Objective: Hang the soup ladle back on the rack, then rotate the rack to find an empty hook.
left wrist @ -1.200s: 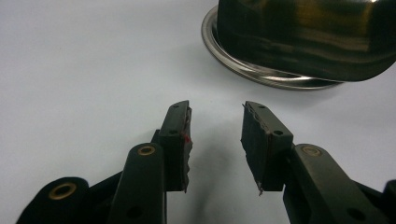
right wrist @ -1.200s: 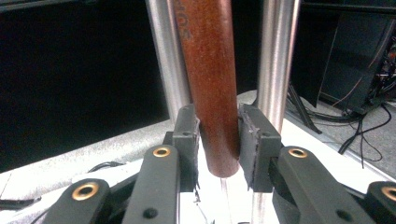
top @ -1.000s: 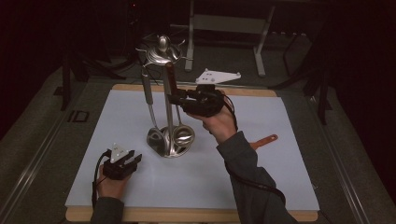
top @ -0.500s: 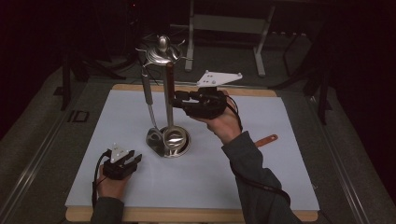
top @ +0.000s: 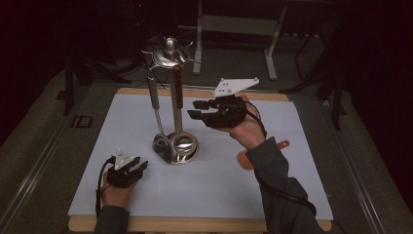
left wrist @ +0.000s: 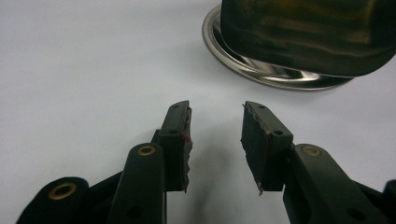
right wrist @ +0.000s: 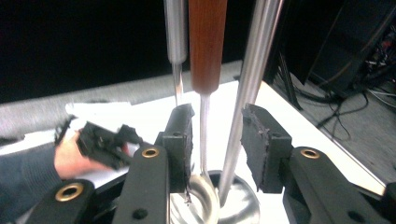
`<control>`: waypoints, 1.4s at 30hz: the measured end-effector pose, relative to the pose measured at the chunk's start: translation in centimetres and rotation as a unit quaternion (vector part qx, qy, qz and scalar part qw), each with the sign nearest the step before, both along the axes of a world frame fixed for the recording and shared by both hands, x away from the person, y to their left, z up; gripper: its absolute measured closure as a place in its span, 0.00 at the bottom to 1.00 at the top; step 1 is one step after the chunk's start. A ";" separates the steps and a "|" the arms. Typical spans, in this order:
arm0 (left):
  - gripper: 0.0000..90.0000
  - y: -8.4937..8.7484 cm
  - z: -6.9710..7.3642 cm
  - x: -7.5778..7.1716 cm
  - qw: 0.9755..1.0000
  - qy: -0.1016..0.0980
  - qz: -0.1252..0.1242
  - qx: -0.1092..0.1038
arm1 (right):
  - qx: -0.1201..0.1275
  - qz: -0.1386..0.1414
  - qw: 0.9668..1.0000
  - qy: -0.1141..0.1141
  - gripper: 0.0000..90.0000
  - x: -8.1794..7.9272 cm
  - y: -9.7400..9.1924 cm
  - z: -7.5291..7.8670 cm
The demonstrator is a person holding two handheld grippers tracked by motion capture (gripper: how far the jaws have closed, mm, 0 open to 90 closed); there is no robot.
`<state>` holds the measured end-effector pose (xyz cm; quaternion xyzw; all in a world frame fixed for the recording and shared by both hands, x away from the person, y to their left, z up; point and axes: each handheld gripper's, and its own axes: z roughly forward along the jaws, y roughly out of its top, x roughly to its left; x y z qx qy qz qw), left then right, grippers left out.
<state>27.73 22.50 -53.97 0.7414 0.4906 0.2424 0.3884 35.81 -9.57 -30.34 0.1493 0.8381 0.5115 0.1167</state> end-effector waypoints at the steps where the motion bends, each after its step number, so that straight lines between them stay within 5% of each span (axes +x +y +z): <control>1: 0.69 0.0 0.0 0.0 1.000 0.001 0.000 -0.001 | -0.011 -0.003 1.000 -0.003 0.70 0.0 -0.1 -0.2; 7: 0.70 0.7 0.0 0.0 0.999 -0.001 0.005 -0.032 | -0.036 -0.015 0.999 0.001 0.70 0.3 -1.3 -0.9; 16: 0.73 0.7 0.2 -0.2 0.999 -0.013 0.002 -0.035 | -0.076 -0.036 0.996 0.010 0.70 0.8 -3.9 -2.6; 22: 0.85 0.9 1.3 -0.7 0.996 -0.041 -0.005 -0.081 | -0.113 -0.048 0.992 0.021 0.69 1.0 -5.5 -4.1; 27: 0.99 0.8 3.6 -1.8 0.987 -0.089 -0.017 -0.130 | -0.132 -0.061 0.989 0.029 0.68 1.1 -7.0 -5.2; 32: 1.00 0.4 5.9 -2.3 0.979 -0.128 -0.025 -0.158 | -0.155 -0.078 0.984 0.042 0.67 1.2 -8.5 -7.1; 38: 1.00 -0.4 9.6 -2.8 0.963 -0.187 -0.039 -0.192 | -0.198 -0.107 0.973 0.051 0.65 0.9 -9.6 -9.9; 42: 1.00 -0.9 12.2 -2.9 0.951 -0.225 -0.048 -0.207 | -0.206 -0.117 0.970 0.060 0.62 0.4 -9.9 -11.5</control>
